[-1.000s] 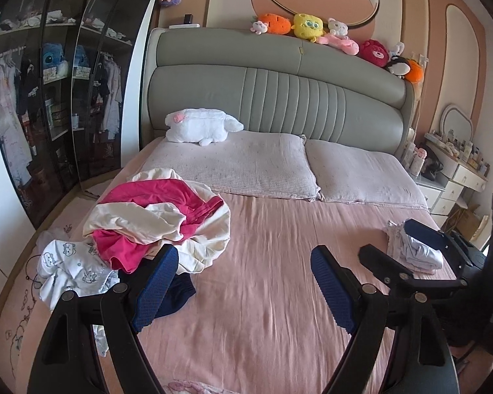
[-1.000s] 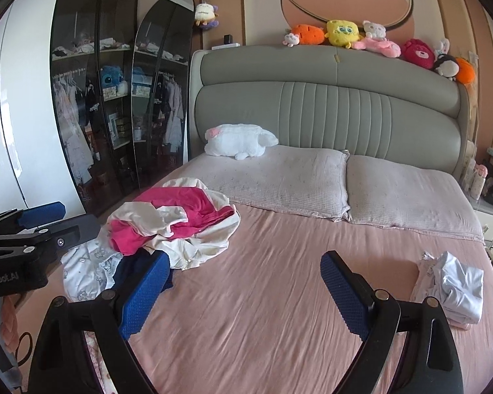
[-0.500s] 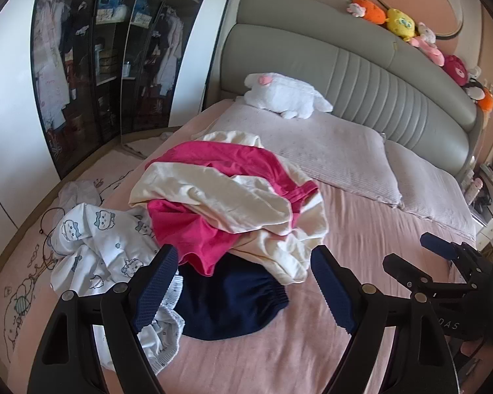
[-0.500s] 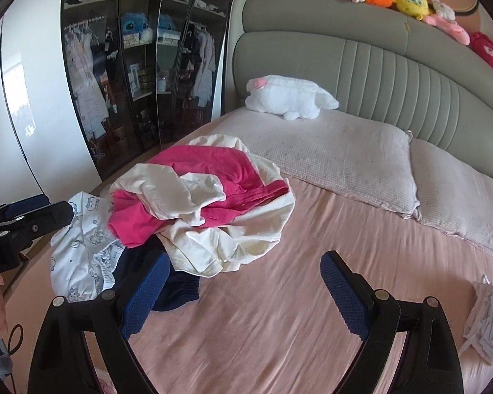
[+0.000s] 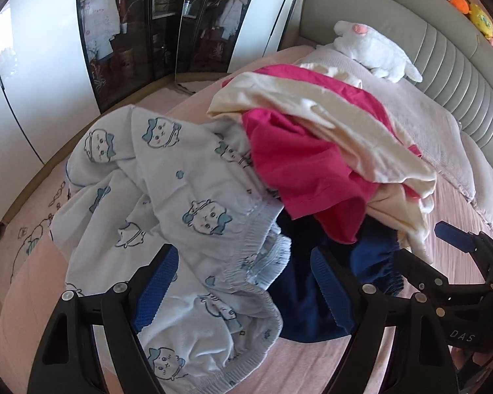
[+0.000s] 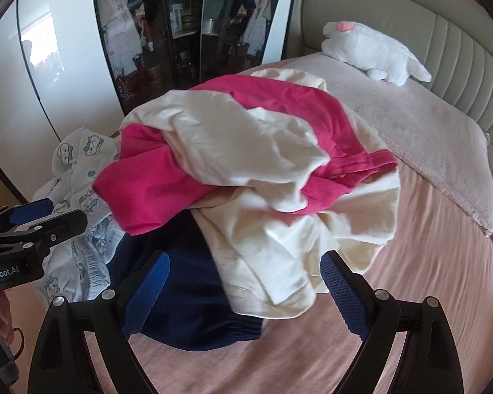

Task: Fold clothes
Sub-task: 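Grasp the light blue cartoon-print pants waistband with the left gripper while the right gripper grasps the cuff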

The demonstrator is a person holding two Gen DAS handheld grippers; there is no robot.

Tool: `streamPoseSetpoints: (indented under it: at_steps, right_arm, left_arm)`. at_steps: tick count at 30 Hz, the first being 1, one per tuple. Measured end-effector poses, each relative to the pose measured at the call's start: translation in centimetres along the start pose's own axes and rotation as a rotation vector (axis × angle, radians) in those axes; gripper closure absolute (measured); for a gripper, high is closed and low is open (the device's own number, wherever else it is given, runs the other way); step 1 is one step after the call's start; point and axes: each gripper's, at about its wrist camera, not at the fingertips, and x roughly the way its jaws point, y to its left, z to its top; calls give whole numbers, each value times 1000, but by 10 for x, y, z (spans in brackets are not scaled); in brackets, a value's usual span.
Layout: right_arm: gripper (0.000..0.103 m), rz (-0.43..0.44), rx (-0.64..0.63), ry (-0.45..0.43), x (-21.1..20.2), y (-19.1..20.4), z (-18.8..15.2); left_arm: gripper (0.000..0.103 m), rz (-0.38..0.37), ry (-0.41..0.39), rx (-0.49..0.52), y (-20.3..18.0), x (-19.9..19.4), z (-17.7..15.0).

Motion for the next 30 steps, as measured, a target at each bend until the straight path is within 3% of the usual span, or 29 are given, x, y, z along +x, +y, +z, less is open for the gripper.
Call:
streamPoseSetpoints:
  at_steps: [6, 7, 8, 9, 11, 13, 17, 19, 24, 27, 30]
  right_arm:
    - [10, 62, -71, 30, 17, 35, -9]
    - [10, 62, -78, 30, 17, 39, -10]
    - [10, 68, -77, 31, 17, 41, -10]
    - [10, 78, -72, 33, 16, 42, -10]
    - [10, 99, -57, 40, 14, 41, -11]
    - [10, 124, -47, 48, 10, 40, -12]
    - [10, 264, -50, 81, 8, 54, -11]
    - [10, 323, -93, 94, 10, 72, -11]
    - [10, 357, -146, 115, 30, 105, -1]
    - [10, 383, -153, 142, 50, 115, 9]
    - [12, 381, -207, 182, 67, 133, 8]
  left_arm:
    - [21, 127, 31, 38, 13, 26, -17]
    - [27, 122, 43, 44, 15, 32, -20]
    - [56, 101, 68, 56, 16, 40, -23]
    - [65, 81, 82, 65, 16, 45, -25]
    - [81, 42, 72, 72, 14, 40, -26]
    - [85, 5, 54, 75, 14, 29, -28]
    - [85, -71, 36, -6, 35, 4, -39]
    - [84, -43, 31, -17, 45, -5, -49]
    - [80, -19, 46, -45, 70, -21, -77]
    - [65, 9, 62, -66, 80, -24, -96]
    - [54, -32, 53, -132, 89, -29, -107]
